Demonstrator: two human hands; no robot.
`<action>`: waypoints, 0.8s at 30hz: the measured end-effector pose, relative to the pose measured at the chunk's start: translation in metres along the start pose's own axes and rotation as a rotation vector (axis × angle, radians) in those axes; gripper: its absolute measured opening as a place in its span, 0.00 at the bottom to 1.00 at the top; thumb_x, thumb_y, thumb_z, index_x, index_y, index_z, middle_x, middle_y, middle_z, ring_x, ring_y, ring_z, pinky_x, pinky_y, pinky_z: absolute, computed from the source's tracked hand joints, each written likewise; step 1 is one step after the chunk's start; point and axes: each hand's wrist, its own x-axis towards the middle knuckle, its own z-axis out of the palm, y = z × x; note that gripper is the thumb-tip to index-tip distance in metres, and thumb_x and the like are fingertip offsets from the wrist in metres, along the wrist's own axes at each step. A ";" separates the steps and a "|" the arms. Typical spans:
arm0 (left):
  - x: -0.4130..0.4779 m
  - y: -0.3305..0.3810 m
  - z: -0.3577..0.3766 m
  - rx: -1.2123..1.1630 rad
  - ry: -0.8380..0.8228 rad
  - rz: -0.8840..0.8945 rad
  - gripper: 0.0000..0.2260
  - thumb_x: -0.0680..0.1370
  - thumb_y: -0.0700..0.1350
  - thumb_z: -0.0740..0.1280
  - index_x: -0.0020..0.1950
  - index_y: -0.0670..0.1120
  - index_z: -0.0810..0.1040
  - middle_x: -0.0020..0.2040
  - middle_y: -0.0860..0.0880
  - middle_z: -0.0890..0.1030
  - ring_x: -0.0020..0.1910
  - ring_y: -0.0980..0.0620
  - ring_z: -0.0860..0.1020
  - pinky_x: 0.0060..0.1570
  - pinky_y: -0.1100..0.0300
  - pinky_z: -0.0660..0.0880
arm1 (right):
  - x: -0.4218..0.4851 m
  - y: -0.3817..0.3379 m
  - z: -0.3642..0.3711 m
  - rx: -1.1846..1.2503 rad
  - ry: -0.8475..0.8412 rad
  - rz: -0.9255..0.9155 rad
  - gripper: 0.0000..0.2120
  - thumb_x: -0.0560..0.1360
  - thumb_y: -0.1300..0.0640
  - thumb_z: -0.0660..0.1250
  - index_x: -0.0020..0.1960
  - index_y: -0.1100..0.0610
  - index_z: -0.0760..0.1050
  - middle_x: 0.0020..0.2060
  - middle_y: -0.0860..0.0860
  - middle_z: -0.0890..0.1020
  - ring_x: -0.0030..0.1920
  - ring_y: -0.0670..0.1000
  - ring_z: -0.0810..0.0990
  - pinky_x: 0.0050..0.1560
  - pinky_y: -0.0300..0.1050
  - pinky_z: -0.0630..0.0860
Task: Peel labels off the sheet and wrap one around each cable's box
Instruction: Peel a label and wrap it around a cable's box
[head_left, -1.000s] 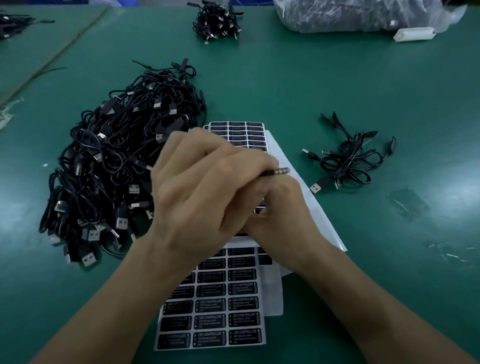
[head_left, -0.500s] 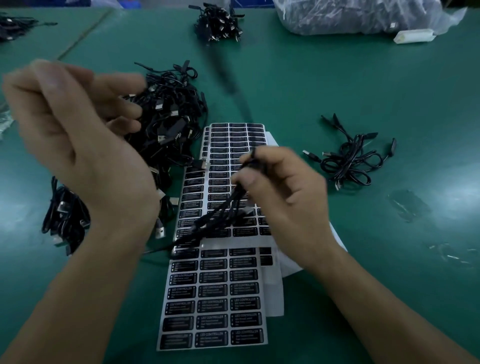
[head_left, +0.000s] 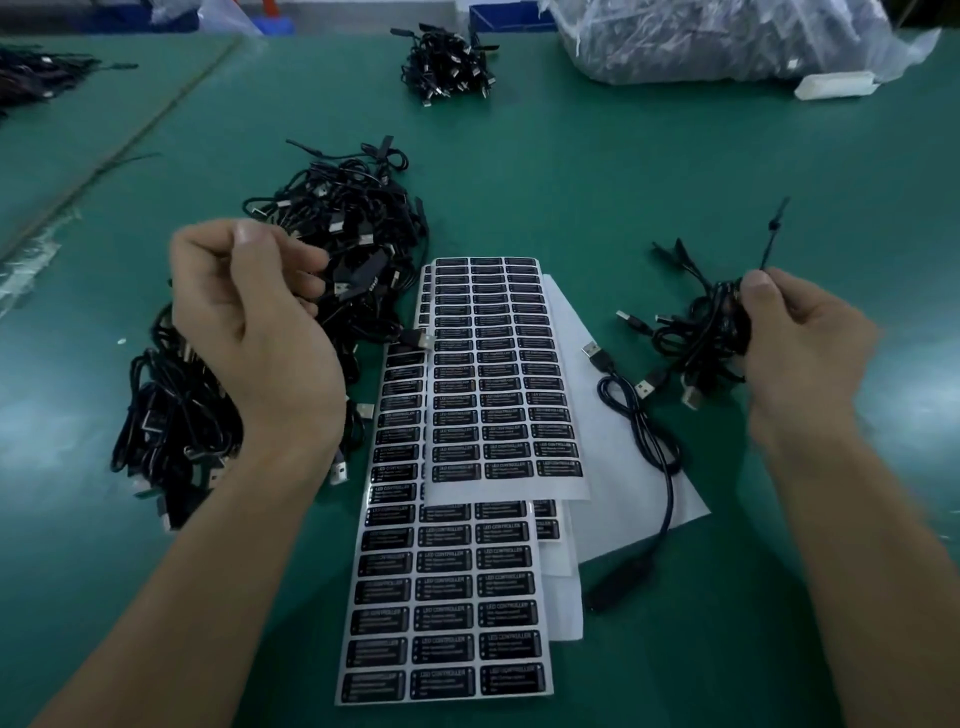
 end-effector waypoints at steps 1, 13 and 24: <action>-0.002 0.004 0.002 -0.003 -0.005 -0.017 0.07 0.82 0.42 0.58 0.45 0.50 0.72 0.38 0.49 0.80 0.33 0.53 0.76 0.33 0.62 0.70 | 0.000 0.001 0.000 -0.011 -0.002 0.003 0.05 0.78 0.49 0.67 0.45 0.49 0.76 0.36 0.43 0.74 0.36 0.44 0.71 0.48 0.44 0.73; -0.006 0.011 0.005 0.058 -0.035 -0.028 0.09 0.81 0.39 0.57 0.44 0.49 0.71 0.37 0.48 0.78 0.34 0.52 0.75 0.36 0.60 0.70 | -0.039 -0.026 0.008 -0.504 -0.130 -0.384 0.07 0.74 0.50 0.70 0.37 0.47 0.77 0.29 0.43 0.77 0.32 0.43 0.75 0.41 0.41 0.74; -0.014 0.012 0.007 0.053 -0.159 0.001 0.09 0.81 0.38 0.59 0.44 0.49 0.72 0.32 0.50 0.76 0.30 0.56 0.75 0.34 0.63 0.70 | -0.064 -0.036 0.005 -1.094 -0.553 -0.246 0.12 0.73 0.46 0.72 0.38 0.55 0.82 0.36 0.52 0.80 0.36 0.56 0.78 0.36 0.48 0.77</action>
